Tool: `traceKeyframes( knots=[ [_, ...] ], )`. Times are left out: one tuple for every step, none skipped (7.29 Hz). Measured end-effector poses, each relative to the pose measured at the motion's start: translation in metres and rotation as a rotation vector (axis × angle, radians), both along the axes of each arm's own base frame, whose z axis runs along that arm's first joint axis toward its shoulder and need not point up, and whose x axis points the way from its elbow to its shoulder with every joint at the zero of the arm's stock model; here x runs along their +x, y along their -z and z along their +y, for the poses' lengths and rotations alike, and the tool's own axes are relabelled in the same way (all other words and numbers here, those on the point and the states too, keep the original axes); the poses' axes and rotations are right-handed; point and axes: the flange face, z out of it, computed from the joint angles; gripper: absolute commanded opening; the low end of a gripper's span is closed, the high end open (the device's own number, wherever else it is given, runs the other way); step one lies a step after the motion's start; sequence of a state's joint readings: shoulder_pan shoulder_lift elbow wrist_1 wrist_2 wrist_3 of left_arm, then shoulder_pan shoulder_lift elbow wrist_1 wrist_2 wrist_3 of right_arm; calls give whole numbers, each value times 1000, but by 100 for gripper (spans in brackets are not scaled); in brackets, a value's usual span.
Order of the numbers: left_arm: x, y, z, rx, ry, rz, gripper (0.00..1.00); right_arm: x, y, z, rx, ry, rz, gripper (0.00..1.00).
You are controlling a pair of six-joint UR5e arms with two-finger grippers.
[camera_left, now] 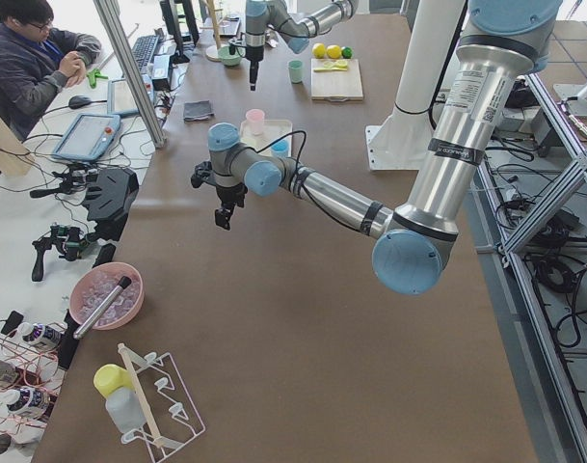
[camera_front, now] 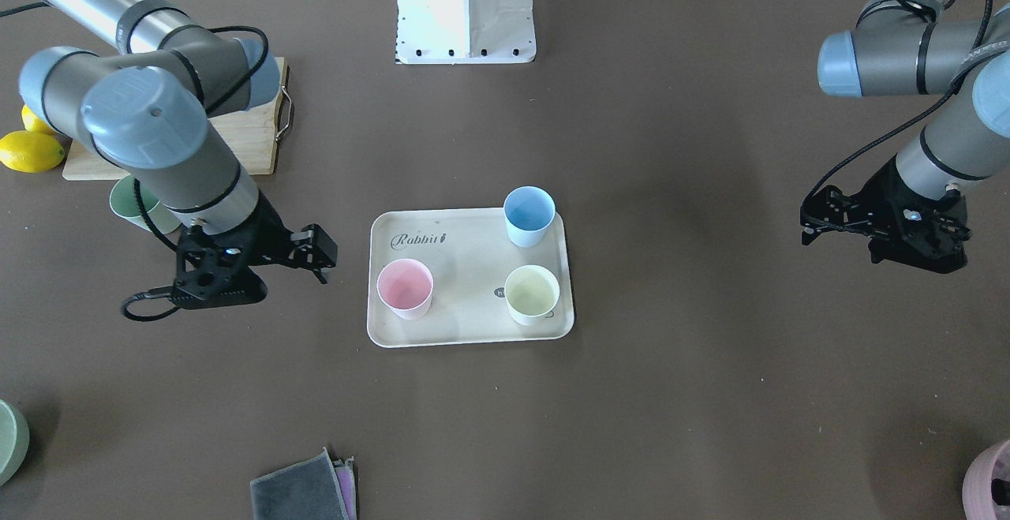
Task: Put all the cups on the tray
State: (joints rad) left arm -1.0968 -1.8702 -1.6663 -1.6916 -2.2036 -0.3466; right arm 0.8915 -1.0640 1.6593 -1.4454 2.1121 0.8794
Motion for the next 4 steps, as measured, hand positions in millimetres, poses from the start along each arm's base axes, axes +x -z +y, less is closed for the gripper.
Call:
traceKeyframes(
  knots=[
    [0, -2, 1, -2, 0, -1, 98, 42, -34, 29, 16, 20, 17, 100],
    [-1, -1, 1, -1, 0, 0, 98, 74, -71, 57, 30, 52, 46, 100],
    [0, -1, 1, 1, -1, 1, 98, 98, -111, 82, 52, 89, 73, 100],
    [0, 0, 1, 2, -1, 2, 98, 119, -150, 104, 78, 110, 80, 100]
  ],
)
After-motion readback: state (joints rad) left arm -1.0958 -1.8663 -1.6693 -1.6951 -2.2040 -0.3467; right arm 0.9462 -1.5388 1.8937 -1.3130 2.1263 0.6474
